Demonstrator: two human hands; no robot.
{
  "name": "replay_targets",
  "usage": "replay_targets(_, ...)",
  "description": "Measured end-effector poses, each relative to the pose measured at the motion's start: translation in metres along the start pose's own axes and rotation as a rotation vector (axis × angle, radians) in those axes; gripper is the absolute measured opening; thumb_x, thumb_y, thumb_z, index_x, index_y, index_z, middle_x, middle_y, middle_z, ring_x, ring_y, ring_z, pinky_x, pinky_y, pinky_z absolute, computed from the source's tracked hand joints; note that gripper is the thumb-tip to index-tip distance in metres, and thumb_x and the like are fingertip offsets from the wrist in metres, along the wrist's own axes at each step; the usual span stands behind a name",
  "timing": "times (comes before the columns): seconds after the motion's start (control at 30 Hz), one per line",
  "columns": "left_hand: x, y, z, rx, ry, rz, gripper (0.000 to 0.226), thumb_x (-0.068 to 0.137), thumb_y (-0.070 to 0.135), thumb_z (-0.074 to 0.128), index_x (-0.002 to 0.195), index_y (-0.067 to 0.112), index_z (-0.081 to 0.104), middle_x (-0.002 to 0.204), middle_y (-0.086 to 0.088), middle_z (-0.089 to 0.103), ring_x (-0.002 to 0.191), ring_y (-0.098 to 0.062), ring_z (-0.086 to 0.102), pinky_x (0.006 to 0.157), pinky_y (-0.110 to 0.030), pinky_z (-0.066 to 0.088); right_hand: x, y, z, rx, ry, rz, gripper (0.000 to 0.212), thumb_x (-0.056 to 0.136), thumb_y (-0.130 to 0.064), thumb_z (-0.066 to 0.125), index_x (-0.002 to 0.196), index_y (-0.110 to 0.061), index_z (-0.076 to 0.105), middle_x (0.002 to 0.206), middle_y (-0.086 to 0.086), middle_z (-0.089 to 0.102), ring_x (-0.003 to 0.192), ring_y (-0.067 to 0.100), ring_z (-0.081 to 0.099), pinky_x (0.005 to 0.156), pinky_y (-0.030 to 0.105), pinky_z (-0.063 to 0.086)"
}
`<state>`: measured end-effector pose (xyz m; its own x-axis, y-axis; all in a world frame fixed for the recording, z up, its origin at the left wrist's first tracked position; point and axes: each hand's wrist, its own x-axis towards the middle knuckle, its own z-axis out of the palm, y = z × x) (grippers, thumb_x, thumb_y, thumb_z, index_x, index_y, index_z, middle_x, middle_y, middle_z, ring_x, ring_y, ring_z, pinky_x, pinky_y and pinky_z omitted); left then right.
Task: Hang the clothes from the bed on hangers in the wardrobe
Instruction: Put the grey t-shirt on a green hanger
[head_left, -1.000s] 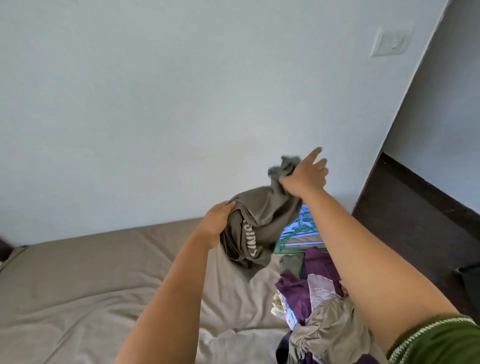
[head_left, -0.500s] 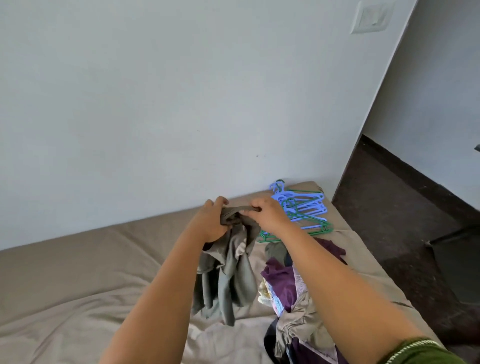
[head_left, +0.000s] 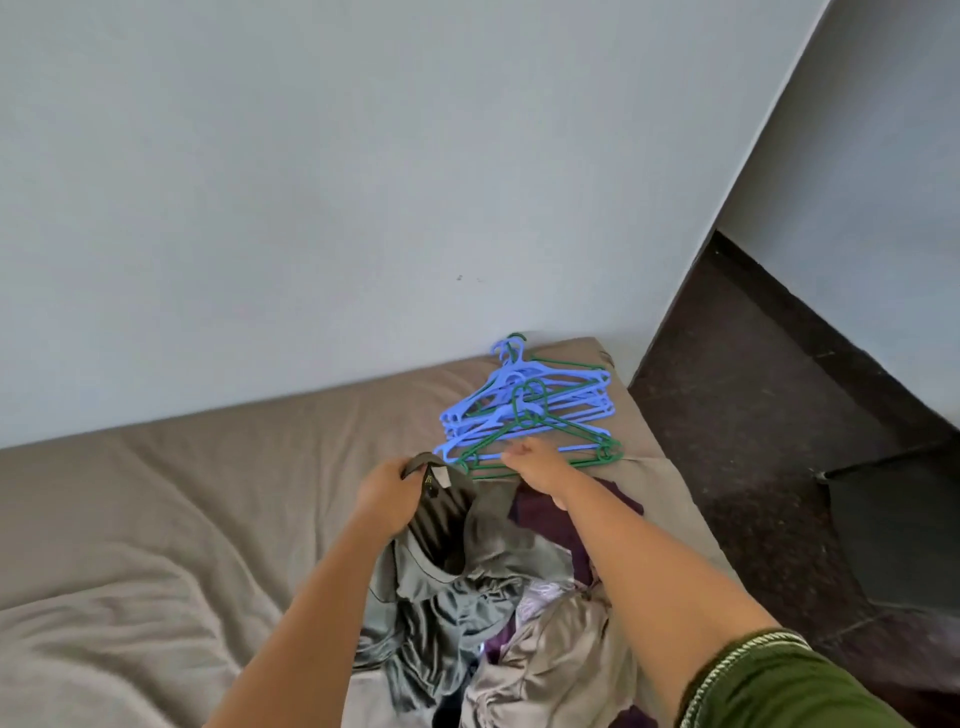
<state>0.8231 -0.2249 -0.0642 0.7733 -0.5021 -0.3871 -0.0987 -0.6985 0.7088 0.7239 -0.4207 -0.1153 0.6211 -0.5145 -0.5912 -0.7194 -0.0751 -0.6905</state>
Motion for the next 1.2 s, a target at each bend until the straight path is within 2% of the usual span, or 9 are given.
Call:
replay_targets(0.07,0.017,0.0,0.021,-0.057,0.043,-0.047,0.024,0.096,0.022,0.05,0.089,0.01,0.07,0.084,-0.015,0.071,0.084,-0.029,0.066,0.074,-0.034,0.049,0.044,0.02,-0.009,-0.213,0.065,0.042,0.021,0.098,-0.023,0.052,0.116,-0.013,0.054,0.119,0.009,0.055,0.101,0.026,0.055,0.096,0.044,0.046)
replay_targets(0.17,0.042,-0.011,0.048,-0.066,0.081,-0.08,0.023,0.096,0.021,0.05,0.086,0.01,0.067,0.077,-0.013,0.068,0.073,-0.027,0.061,0.068,-0.034,0.047,0.104,0.044,-0.015,-0.464,0.052,0.048,0.055,0.101,-0.02,0.049,0.149,-0.005,0.026,0.153,0.014,0.029,0.128,0.031,0.045,0.106,0.042,0.04)
replay_targets(0.27,0.062,-0.029,0.067,-0.063,0.121,-0.08,0.019,0.095,0.02,0.049,0.089,0.014,0.067,0.079,-0.008,0.069,0.079,-0.026,0.062,0.074,-0.036,0.048,0.162,0.062,-0.011,-0.572,0.118,-0.007,0.073,0.1,-0.025,0.051,0.153,-0.005,0.005,0.161,0.012,0.004,0.147,0.03,0.015,0.116,0.038,0.026)
replay_targets(0.43,0.084,-0.064,0.091,-0.069,0.141,-0.157,0.02,0.095,0.026,0.049,0.084,0.024,0.066,0.079,0.0,0.069,0.082,-0.02,0.063,0.079,-0.036,0.049,0.231,0.104,-0.005,-0.787,0.156,0.016,0.075,0.102,-0.023,0.046,0.153,-0.007,-0.007,0.161,0.014,-0.006,0.148,0.031,0.002,0.12,0.041,0.017)
replay_targets(0.63,0.106,-0.088,0.105,-0.215,0.213,-0.221,0.03,0.095,0.03,0.052,0.075,0.011,0.066,0.072,-0.009,0.068,0.072,-0.025,0.061,0.069,-0.034,0.047,0.277,0.137,0.007,-0.901,0.406,-0.071,0.063,0.101,-0.016,0.042,0.153,-0.012,0.007,0.151,0.016,0.024,0.14,0.032,0.025,0.116,0.042,0.025)
replay_targets(0.83,0.112,-0.102,0.105,-0.186,0.154,-0.251,0.03,0.089,0.031,0.058,0.072,0.009,0.067,0.058,-0.007,0.065,0.065,-0.031,0.063,0.067,-0.041,0.053,0.256,0.133,-0.003,-0.788,0.503,-0.282,0.032,0.097,-0.014,0.045,0.129,-0.011,0.043,0.114,0.009,0.053,0.103,0.028,0.052,0.085,0.038,0.045)
replay_targets(0.97,0.086,-0.068,0.075,-0.198,0.104,-0.209,0.023,0.089,0.017,0.057,0.072,0.018,0.072,0.069,-0.005,0.072,0.075,-0.026,0.069,0.076,-0.041,0.054,0.18,0.105,-0.019,-0.372,0.628,-0.295,0.023,0.089,-0.009,0.051,0.11,-0.015,0.057,0.074,0.001,0.058,0.07,0.028,0.055,0.064,0.035,0.034)
replay_targets(1.07,0.062,-0.034,0.045,-0.256,0.148,-0.227,0.024,0.09,0.02,0.059,0.069,0.019,0.072,0.069,-0.006,0.071,0.07,-0.024,0.065,0.076,-0.039,0.053,0.112,0.067,-0.02,0.197,0.617,-0.173,0.008,0.088,-0.018,0.06,0.094,-0.023,0.057,0.066,-0.002,0.053,0.064,0.023,0.05,0.057,0.034,0.033)
replay_targets(1.2,0.016,0.007,-0.001,-0.221,0.155,-0.127,0.022,0.088,0.022,0.059,0.071,0.015,0.073,0.069,-0.006,0.07,0.068,-0.022,0.063,0.075,-0.041,0.054,0.014,0.006,-0.013,0.854,0.546,-0.293,0.036,0.09,-0.056,0.052,0.072,-0.028,0.041,0.06,-0.007,0.033,0.052,0.008,0.032,0.052,0.029,0.024)
